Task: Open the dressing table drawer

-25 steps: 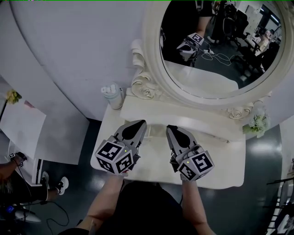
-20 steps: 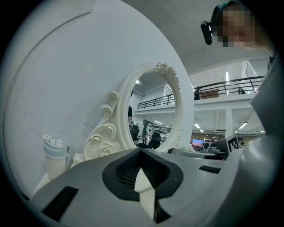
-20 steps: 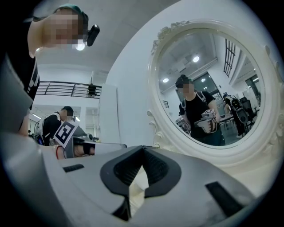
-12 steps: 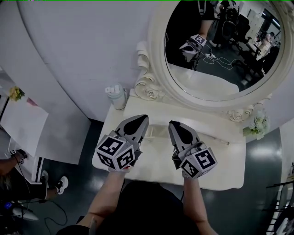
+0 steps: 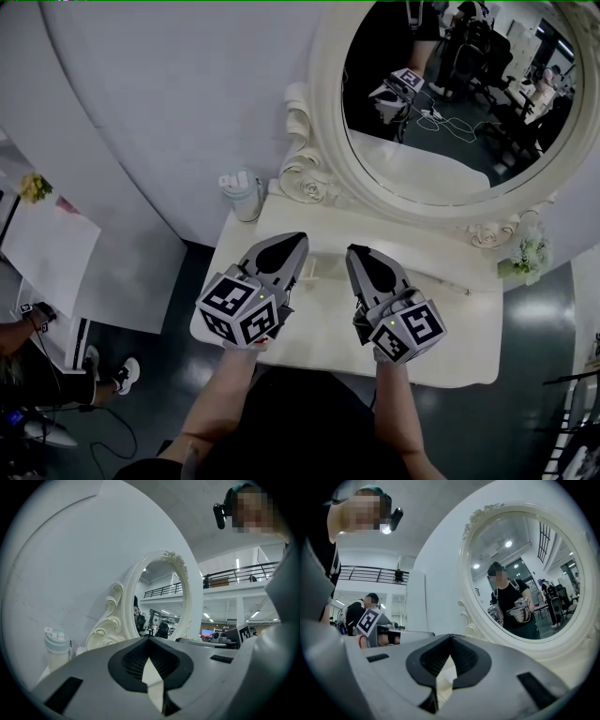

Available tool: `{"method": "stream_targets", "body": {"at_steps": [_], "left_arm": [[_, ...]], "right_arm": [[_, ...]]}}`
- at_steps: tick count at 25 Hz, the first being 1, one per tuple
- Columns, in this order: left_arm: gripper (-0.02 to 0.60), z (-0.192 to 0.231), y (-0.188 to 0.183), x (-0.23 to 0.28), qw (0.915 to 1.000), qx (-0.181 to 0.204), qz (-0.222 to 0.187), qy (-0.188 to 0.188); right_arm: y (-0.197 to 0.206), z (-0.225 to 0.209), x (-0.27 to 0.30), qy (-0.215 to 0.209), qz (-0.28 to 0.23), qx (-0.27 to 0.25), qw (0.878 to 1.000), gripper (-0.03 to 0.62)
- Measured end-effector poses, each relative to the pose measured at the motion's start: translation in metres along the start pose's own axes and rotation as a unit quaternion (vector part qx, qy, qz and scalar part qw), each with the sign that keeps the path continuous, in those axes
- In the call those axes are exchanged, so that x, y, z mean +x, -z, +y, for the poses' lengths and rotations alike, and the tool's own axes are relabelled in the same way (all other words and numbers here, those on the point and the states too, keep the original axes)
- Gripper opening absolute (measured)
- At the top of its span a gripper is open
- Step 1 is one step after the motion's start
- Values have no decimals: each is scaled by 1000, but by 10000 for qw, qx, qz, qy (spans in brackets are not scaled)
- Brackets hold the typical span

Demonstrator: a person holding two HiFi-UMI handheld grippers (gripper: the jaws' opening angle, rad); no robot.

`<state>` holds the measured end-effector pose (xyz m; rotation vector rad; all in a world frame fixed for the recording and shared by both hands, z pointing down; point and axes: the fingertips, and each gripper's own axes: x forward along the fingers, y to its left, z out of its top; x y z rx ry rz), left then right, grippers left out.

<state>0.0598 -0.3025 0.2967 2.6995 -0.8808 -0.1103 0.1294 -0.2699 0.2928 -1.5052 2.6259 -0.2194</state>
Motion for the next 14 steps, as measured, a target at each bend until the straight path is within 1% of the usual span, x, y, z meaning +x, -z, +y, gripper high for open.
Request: {"method": "stream_targets", "body": {"at_steps": [6,14], "left_arm": [[0,4,5,-5,10000,-4,39,-22],[0,7,11,-9,9999,7,121,2]], "right_arm": [[4,2,-4,28,9,46,10000,3],[14,9,-1,-40,59,95,9999,3]]}}
